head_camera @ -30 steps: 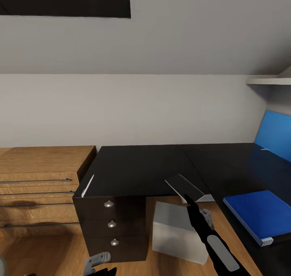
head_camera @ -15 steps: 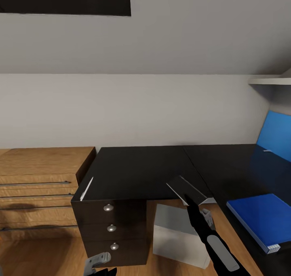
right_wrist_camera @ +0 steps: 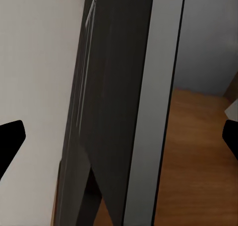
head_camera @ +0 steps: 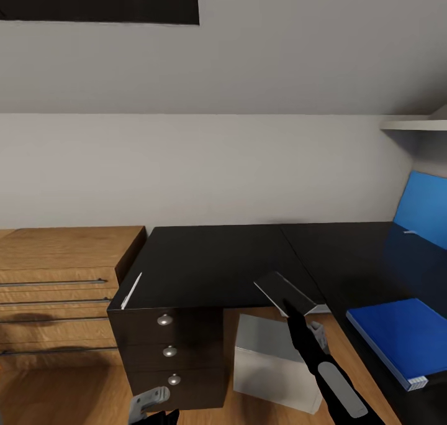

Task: In the bedroom, organize the workspace by keeping the computer under the desk, ensuring the monitor is on the desk, placing the keyboard on the desk next to the monitor, placing the mouse on the desk next to the keyboard, moving the folder from the swivel chair onto the desk next to the mouse, stacking the notebook on top of the folder with the pen on top of the notebook, and positioning the swivel chair next to the desk.

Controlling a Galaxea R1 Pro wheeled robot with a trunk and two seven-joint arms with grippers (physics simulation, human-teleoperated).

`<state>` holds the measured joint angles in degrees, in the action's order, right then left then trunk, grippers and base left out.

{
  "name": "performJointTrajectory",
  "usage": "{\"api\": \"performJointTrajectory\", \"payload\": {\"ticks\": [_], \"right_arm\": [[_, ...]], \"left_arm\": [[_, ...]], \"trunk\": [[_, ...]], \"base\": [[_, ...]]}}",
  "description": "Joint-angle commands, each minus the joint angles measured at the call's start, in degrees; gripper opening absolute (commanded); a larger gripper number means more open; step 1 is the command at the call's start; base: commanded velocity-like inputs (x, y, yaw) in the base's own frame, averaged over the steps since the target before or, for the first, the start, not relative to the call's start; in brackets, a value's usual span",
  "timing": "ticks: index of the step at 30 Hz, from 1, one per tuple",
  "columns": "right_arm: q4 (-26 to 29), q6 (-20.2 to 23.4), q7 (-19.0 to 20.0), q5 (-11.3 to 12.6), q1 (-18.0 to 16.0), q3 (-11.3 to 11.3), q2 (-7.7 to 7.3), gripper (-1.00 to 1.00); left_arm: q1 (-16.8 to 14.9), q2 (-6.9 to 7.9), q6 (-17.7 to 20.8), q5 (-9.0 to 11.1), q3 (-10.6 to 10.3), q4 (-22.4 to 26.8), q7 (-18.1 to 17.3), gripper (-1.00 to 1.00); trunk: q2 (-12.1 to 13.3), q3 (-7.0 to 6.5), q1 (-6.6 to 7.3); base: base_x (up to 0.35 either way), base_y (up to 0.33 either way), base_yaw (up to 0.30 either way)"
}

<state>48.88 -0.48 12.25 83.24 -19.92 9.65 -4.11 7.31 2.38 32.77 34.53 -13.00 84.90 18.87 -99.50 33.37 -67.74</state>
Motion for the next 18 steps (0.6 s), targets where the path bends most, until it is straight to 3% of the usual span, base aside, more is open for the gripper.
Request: {"api": "performJointTrajectory", "payload": {"ticks": [1,2,3,18], "right_arm": [[0.0,0.0,0.2,0.6,0.0,0.2,-0.05,1.0],[0.0,0.0,0.2,0.6,0.0,0.2,-0.04,1.0],[0.0,-0.1,0.2,0.6,0.0,0.3,-0.03,-1.0],[0.0,-0.2,0.1,0.5,0.0,0.3,-0.02,-1.0]], "left_arm": [[0.0,0.06,0.0,0.6,-0.1,0.1,0.6,1.0],[0.0,0.05,0.0,0.6,-0.1,0.1,0.6,1.0],[0.0,0.05,0.0,0.6,-0.1,0.1,0.6,1.0],[0.0,0.04,0.0,0.7,0.0,0.1,0.6,1.0]], "trunk": [[0.0,0.05,0.0],[0.0,0.05,0.0],[0.0,0.05,0.0],[0.0,0.05,0.0]], "base": [[0.0,-0.002,0.0],[0.0,-0.001,0.0],[0.0,0.0,0.0],[0.0,0.0,0.0]]}}
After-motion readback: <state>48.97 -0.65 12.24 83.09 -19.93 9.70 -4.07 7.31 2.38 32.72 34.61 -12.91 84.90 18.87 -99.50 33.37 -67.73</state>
